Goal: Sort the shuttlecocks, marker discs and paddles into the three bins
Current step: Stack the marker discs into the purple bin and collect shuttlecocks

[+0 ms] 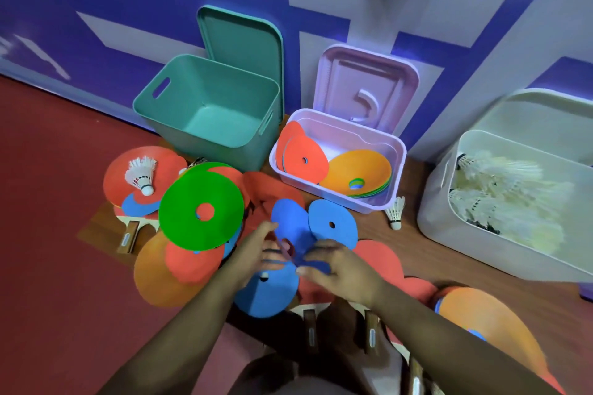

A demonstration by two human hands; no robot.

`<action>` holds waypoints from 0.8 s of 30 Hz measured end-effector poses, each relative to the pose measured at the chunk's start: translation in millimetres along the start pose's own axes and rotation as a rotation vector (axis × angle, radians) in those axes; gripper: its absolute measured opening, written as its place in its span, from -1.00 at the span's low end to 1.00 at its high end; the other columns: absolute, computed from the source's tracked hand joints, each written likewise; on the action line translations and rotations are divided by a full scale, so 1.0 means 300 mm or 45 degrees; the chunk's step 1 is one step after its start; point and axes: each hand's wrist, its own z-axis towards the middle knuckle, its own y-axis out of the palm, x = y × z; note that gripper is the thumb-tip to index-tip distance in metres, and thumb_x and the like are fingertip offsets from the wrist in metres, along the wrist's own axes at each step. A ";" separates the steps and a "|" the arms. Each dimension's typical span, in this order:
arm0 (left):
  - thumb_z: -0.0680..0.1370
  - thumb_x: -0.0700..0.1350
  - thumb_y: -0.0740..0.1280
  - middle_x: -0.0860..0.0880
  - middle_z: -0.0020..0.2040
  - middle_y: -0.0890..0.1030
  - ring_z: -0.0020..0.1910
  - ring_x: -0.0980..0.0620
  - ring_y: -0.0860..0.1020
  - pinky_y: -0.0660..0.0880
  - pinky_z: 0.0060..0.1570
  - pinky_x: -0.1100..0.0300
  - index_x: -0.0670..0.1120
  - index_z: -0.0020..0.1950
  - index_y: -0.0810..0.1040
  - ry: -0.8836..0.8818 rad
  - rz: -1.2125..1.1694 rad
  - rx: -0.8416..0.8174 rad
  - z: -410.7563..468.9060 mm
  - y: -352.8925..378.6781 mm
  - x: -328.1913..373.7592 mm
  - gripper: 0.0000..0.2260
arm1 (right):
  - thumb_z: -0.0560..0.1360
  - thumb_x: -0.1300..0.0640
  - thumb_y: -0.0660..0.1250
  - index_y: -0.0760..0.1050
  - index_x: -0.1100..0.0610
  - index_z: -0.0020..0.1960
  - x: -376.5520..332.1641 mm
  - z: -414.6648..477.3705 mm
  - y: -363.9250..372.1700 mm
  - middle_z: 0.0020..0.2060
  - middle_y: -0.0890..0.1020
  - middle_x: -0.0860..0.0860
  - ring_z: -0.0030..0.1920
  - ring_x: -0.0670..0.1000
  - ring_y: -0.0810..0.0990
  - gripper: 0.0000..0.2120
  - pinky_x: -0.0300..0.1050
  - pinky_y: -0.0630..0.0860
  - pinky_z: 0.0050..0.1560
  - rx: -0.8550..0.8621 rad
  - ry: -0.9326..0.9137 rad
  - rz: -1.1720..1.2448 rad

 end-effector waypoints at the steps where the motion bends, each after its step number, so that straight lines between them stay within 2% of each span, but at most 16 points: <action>1: 0.20 0.20 0.34 -0.17 -0.15 0.63 -0.30 -0.08 0.61 0.58 -0.22 0.07 -0.11 0.06 0.53 0.016 -0.030 0.044 0.000 -0.015 -0.014 -0.45 | 0.47 -0.35 0.20 0.64 0.06 0.05 0.002 -0.007 -0.006 -0.03 0.62 -0.02 0.08 -0.07 0.52 -0.48 -0.19 0.41 0.14 0.112 0.097 0.143; 3: 0.12 0.22 0.35 -0.10 -0.22 0.65 -0.32 -0.05 0.59 0.59 -0.31 0.13 -0.07 0.04 0.53 0.045 -0.076 0.078 -0.002 -0.045 -0.036 -0.41 | 0.46 -0.29 0.24 0.59 0.12 0.13 0.032 -0.006 -0.006 0.02 0.58 0.04 0.10 -0.02 0.52 -0.48 -0.13 0.42 0.16 0.392 0.286 0.199; 4: 0.13 0.20 0.34 -0.06 -0.26 0.66 -0.33 -0.03 0.59 0.57 -0.36 0.18 -0.06 0.03 0.54 0.066 -0.114 0.061 -0.007 -0.053 -0.044 -0.45 | 0.46 -0.23 0.29 0.54 0.16 0.20 0.051 -0.003 -0.005 0.06 0.55 0.08 0.10 0.02 0.53 -0.47 -0.08 0.44 0.18 0.453 0.404 0.180; 5: 0.17 0.18 0.33 -0.03 -0.28 0.67 -0.35 0.00 0.61 0.54 -0.40 0.22 -0.05 0.01 0.55 0.099 -0.173 0.061 -0.011 -0.057 -0.052 -0.50 | 0.47 -0.16 0.35 0.49 0.19 0.25 0.061 0.004 -0.007 0.08 0.53 0.12 0.09 0.07 0.55 -0.48 -0.04 0.47 0.16 0.435 0.529 0.203; 7: 0.33 0.12 0.30 0.00 -0.29 0.69 -0.35 0.05 0.63 0.51 -0.36 0.23 -0.07 -0.07 0.60 0.210 -0.332 0.072 -0.016 -0.053 -0.059 -0.67 | 0.48 -0.01 0.42 0.46 0.21 0.22 0.075 0.018 -0.002 0.03 0.60 0.14 0.01 0.11 0.62 -0.58 0.02 0.55 0.06 0.320 0.719 0.423; 9: 0.49 -0.02 0.24 -0.04 -0.25 0.70 -0.26 0.04 0.65 0.55 -0.30 0.22 -0.10 -0.15 0.68 0.281 -0.455 0.060 -0.014 -0.037 -0.050 -0.74 | 0.51 0.14 0.41 0.50 0.23 0.13 0.078 0.025 0.011 -0.01 0.67 0.12 -0.01 0.13 0.66 -0.75 0.10 0.59 0.05 0.266 0.763 0.719; 10: 0.51 -0.03 0.25 -0.05 -0.19 0.72 -0.18 0.02 0.66 0.57 -0.27 0.23 -0.10 -0.12 0.70 0.278 -0.467 0.037 -0.005 -0.026 -0.044 -0.75 | 0.51 0.22 0.38 0.53 0.24 0.10 0.087 0.029 0.018 -0.01 0.69 0.13 0.02 0.16 0.67 -0.82 0.17 0.59 0.08 0.286 0.764 0.857; 12: 0.57 0.08 0.27 -0.01 -0.05 0.72 -0.02 0.01 0.65 0.58 -0.19 0.21 -0.04 0.07 0.66 0.254 -0.374 0.059 0.010 -0.004 -0.024 -0.73 | 0.52 0.34 0.33 0.56 0.24 0.07 0.098 0.028 0.019 0.00 0.69 0.15 0.03 0.18 0.67 -0.86 0.21 0.58 0.10 0.353 0.773 1.096; 14: 0.59 0.22 0.20 -0.02 -0.05 0.70 -0.04 -0.02 0.65 0.58 -0.20 0.15 -0.01 0.12 0.60 0.191 -0.183 0.215 0.048 -0.001 -0.004 -0.64 | 0.53 0.35 0.31 0.55 0.25 0.10 0.118 0.026 0.009 0.02 0.69 0.15 0.01 0.15 0.67 -0.83 0.16 0.59 0.06 0.449 0.809 1.183; 16: 0.58 0.21 0.23 -0.17 -0.07 0.67 -0.16 -0.11 0.66 0.61 -0.30 0.12 -0.10 0.14 0.56 0.093 0.024 0.323 0.082 -0.001 0.022 -0.59 | 0.52 0.34 0.32 0.54 0.29 0.14 0.150 0.013 -0.002 0.03 0.68 0.17 0.00 0.15 0.67 -0.81 0.13 0.58 0.03 0.531 0.867 1.142; 18: 0.57 0.17 0.29 -0.28 -0.04 0.65 -0.21 -0.17 0.68 0.62 -0.36 0.11 -0.19 0.18 0.51 0.045 0.098 0.352 0.123 0.001 0.041 -0.57 | 0.52 0.34 0.32 0.54 0.31 0.13 0.180 -0.008 -0.010 0.03 0.68 0.16 -0.02 0.14 0.66 -0.81 0.12 0.57 0.03 0.593 0.905 1.117; 20: 0.58 0.11 0.30 -0.29 0.01 0.62 -0.17 -0.22 0.68 0.64 -0.36 0.08 -0.18 0.23 0.47 0.051 0.139 0.367 0.160 0.006 0.057 -0.60 | 0.53 0.30 0.33 0.56 0.27 0.13 0.207 -0.031 -0.017 0.04 0.68 0.13 0.01 0.13 0.67 -0.82 0.15 0.59 0.08 0.621 0.937 1.136; 24: 0.65 -0.14 0.16 -0.34 0.01 0.60 -0.20 -0.23 0.65 0.63 -0.41 0.08 -0.23 0.18 0.39 0.064 0.103 0.377 0.194 0.001 0.073 -0.81 | 0.53 0.25 0.35 0.56 0.17 0.14 0.231 -0.059 -0.020 0.05 0.69 0.08 0.07 0.15 0.67 -0.81 0.29 0.56 0.12 0.631 0.928 1.201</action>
